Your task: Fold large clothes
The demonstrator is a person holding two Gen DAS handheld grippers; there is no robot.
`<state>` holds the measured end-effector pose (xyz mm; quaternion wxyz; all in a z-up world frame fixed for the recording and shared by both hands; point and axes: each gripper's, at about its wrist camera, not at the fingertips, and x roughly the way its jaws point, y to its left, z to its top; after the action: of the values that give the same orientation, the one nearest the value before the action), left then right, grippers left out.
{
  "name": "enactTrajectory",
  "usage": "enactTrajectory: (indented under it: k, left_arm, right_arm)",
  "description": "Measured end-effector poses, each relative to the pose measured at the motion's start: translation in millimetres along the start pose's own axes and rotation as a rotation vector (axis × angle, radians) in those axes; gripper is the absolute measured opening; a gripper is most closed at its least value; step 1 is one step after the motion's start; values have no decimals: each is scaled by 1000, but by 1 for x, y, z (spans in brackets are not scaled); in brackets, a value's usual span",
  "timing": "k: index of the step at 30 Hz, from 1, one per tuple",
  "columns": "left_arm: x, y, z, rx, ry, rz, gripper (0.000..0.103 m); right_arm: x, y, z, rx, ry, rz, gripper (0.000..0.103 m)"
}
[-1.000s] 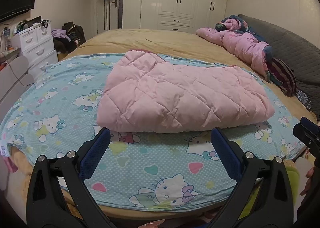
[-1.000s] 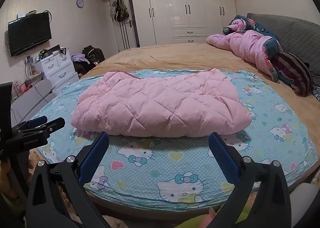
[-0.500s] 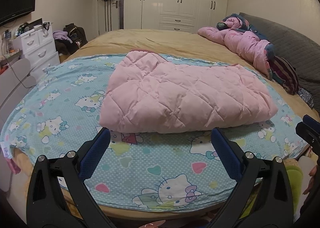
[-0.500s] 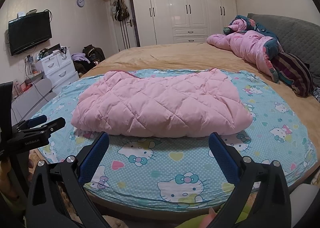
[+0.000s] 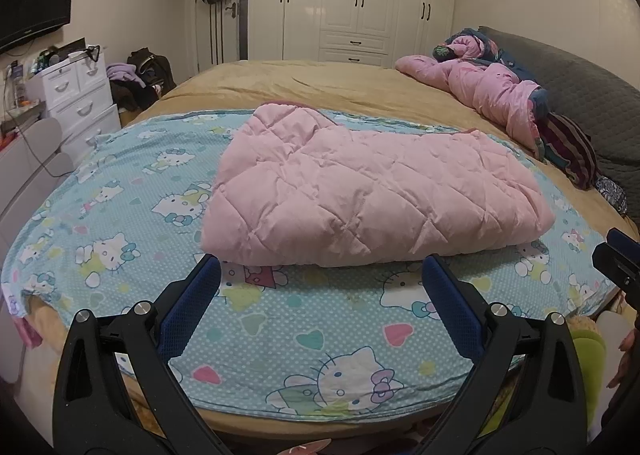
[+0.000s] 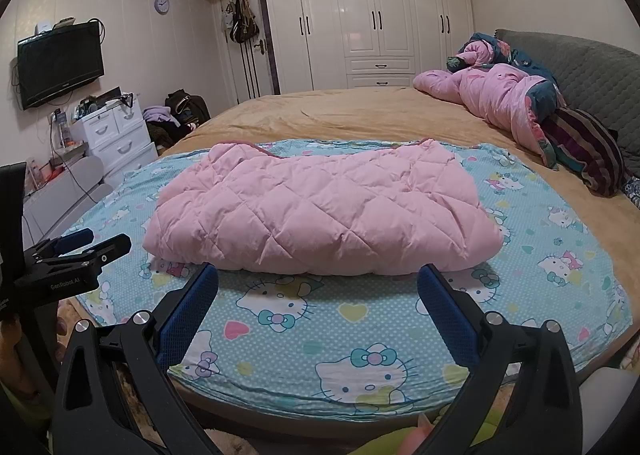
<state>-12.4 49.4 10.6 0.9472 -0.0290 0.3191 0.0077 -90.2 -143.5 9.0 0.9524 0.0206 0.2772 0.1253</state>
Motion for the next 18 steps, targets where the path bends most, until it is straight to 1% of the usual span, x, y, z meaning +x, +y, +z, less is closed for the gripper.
enactTrajectory:
  k: [18]
  left_arm:
    - [-3,2,0,6,-5,-1,94]
  right_arm:
    - [-4,4,0,-8,2,-11,99]
